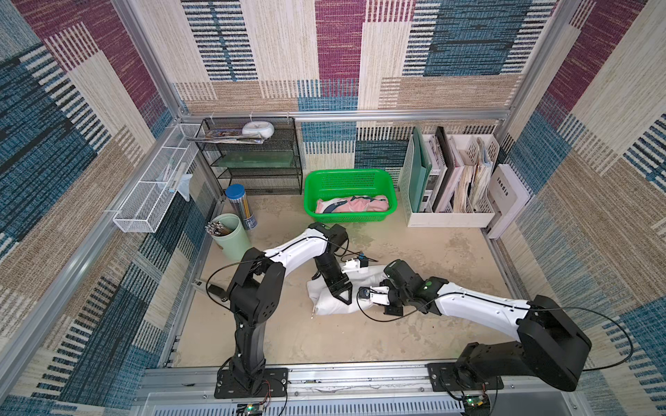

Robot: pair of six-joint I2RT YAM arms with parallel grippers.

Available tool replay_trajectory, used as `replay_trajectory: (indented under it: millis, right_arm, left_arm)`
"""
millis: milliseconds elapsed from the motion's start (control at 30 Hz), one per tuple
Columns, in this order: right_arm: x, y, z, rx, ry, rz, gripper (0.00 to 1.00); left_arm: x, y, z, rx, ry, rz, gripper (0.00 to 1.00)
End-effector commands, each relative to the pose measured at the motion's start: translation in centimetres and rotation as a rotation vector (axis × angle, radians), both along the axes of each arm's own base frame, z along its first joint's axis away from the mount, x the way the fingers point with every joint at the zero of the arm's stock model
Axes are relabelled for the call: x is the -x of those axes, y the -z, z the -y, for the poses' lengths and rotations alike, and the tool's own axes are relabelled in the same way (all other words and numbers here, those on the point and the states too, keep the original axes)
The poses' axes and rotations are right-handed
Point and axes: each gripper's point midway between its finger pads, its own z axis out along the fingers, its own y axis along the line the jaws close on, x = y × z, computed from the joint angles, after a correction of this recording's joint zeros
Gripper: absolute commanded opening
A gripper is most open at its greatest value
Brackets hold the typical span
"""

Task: Roll up the shorts
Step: Roll the shorts at the center of the board.

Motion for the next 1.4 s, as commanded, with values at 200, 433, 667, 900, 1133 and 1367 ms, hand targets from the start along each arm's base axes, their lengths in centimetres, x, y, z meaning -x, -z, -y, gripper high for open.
replay_trajectory:
  millis: [200,433,667,900,1133,1367]
  right_arm:
    - [2.0,-1.9,-0.7,-0.082,0.013,-0.274,0.0]
    - [1.3,-2.6,-0.8,-0.094,0.037,-0.441,0.0]
    - [0.8,-0.8,-1.5,-0.05,0.059,-0.601,0.0]
    - [-0.1,-1.4,-1.9,-0.138,0.053,-0.632,0.0]
    - [-0.5,-1.8,-1.6,-0.173,0.053,-0.619,0.08]
    - [-2.6,-3.4,-1.0,-0.227,0.12,-0.462,0.49]
  left_arm:
    - [-2.9,-4.8,-3.7,0.061,-0.179,0.323,1.0]
    - [-4.2,-7.6,-6.2,0.055,-0.217,0.676,1.0]
    - [-3.0,-5.3,-3.6,-0.033,0.024,0.965,1.0]
    - [-2.2,-0.4,-1.0,-0.112,0.204,1.042,1.0]
    - [-2.0,4.1,-0.2,-0.162,0.263,0.968,0.95]
    - [-0.9,6.8,-0.5,-0.193,0.26,0.845,0.28]
